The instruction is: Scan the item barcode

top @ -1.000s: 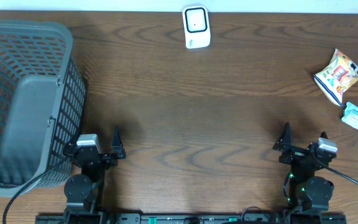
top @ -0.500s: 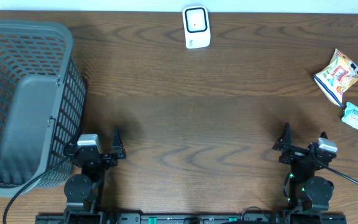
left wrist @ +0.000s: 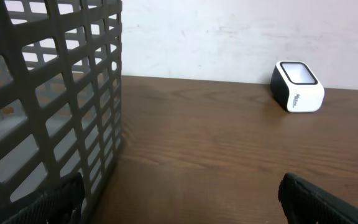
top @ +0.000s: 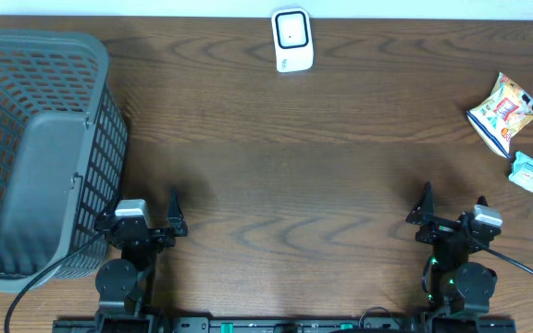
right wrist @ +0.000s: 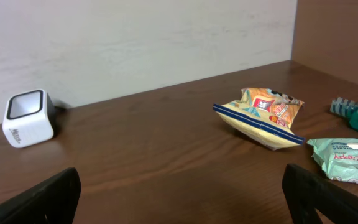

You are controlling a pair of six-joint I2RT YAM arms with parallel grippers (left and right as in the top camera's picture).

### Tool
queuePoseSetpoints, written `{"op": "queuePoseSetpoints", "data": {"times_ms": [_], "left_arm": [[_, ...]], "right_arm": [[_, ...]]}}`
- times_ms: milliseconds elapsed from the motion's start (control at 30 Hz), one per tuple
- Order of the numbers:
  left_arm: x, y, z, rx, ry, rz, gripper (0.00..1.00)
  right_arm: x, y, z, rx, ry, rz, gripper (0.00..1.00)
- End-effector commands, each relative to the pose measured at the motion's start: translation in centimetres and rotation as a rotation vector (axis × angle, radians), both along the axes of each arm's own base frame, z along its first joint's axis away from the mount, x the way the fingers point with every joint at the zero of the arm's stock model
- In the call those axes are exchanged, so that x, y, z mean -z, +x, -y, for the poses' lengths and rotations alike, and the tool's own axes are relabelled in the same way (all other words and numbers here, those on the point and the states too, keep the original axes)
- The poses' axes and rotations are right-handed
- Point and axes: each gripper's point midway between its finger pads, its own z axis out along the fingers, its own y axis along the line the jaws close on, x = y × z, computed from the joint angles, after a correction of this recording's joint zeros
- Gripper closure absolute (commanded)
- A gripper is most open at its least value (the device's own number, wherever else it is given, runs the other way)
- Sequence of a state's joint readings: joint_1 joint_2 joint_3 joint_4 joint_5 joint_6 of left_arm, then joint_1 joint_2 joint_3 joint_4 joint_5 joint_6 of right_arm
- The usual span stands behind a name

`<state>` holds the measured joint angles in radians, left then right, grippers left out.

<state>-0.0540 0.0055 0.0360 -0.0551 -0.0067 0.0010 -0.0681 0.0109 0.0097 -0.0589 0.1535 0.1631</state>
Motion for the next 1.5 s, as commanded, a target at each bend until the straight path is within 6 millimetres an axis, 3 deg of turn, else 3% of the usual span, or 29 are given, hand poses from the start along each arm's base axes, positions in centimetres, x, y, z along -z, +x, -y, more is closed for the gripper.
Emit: {"op": "queuePoseSetpoints", "data": {"times_ms": [0,500,667,833,1467], "left_arm": [[1.9,0.0,-0.1,-0.006,0.017,-0.047,0.01],[1.9,0.0,-0.1,-0.006,0.017,-0.047,0.01],[1.9,0.0,-0.1,-0.006,0.017,-0.047,0.0],[1.9,0.0,-0.1,-0.006,0.017,-0.047,0.01],[1.9,0.0,-0.1,-0.006,0.017,-0.047,0.01]], "right_arm": [[0.1,0.0,0.2,0.006,-0.015,-0.004,0.01],[0.1,0.0,0.2,0.008,-0.014,-0.004,0.01],[0.4,0.3,-1.5,-0.094,-0.006,-0.013,0.01],[0.4,0.3,-2.2,-0.144,-0.152,-0.038,0.01],[0.4,0.3,-2.2,-0.145,-0.189,-0.043,0.01]]}}
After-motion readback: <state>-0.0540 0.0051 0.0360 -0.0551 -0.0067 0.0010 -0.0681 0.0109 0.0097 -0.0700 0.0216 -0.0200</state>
